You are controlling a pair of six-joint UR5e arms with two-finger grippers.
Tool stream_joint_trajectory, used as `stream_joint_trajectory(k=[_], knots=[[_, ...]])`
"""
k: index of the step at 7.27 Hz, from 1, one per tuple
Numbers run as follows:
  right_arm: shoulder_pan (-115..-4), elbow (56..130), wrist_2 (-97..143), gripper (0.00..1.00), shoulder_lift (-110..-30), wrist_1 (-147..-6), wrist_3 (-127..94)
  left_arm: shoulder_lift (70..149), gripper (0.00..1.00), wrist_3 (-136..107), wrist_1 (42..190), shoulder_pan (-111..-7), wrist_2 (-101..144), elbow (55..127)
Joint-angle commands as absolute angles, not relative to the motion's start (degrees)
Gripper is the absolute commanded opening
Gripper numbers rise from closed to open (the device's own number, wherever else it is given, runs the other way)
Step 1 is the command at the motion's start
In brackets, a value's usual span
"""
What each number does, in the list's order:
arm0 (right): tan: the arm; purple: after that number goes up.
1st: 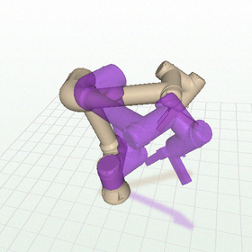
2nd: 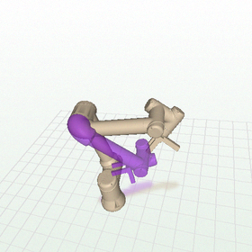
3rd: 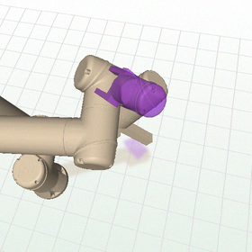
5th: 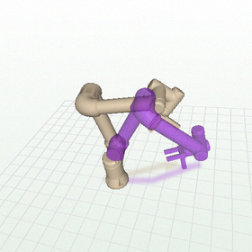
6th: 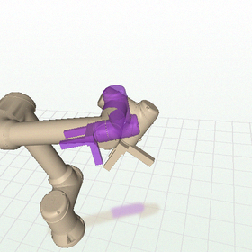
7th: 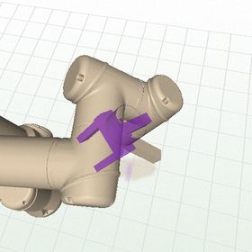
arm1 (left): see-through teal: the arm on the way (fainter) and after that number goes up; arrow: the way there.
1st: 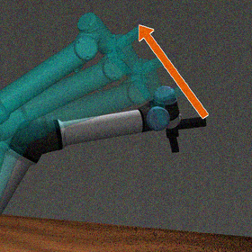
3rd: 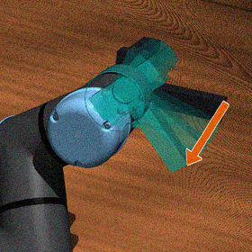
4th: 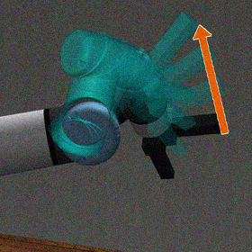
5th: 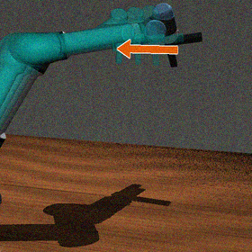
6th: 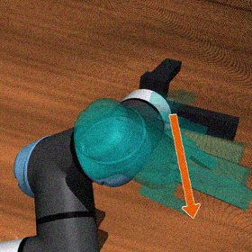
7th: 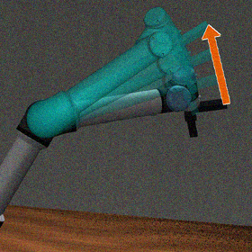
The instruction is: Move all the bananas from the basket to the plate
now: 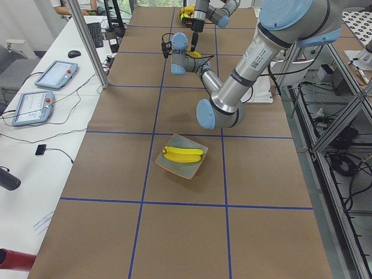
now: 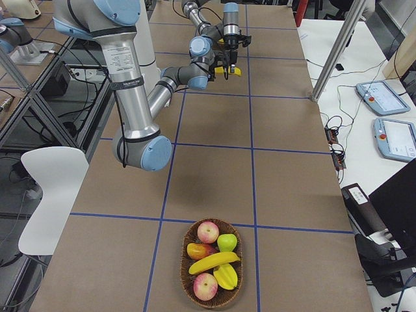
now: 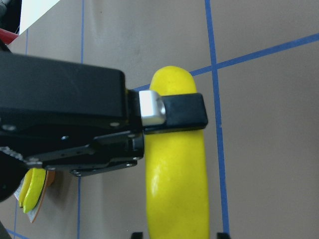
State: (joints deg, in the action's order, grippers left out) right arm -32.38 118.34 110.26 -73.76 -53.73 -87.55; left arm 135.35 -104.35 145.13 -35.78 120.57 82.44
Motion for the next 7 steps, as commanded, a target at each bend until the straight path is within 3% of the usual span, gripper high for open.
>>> stream_joint_trajectory(k=[1, 3, 5, 7], knots=[[-34.1, 121.3, 109.7, 1.0, -79.3, -53.7, -87.5, 130.5, 0.0, -100.5, 144.9, -37.5, 124.9, 83.1], [-34.1, 120.7, 103.0, 1.0, -80.9, -53.7, -87.5, 124.0, 0.0, -92.6, 141.9, -45.2, 134.2, 85.1], [-34.0, 118.2, 102.8, 1.0, -80.7, -53.6, -87.5, 114.5, 0.0, -80.5, 141.3, -46.7, 134.9, 88.6], [-34.0, 114.6, 102.6, 1.0, -80.8, -50.5, -87.6, 111.7, 0.0, -70.5, 130.7, -48.8, 134.5, 91.0]])
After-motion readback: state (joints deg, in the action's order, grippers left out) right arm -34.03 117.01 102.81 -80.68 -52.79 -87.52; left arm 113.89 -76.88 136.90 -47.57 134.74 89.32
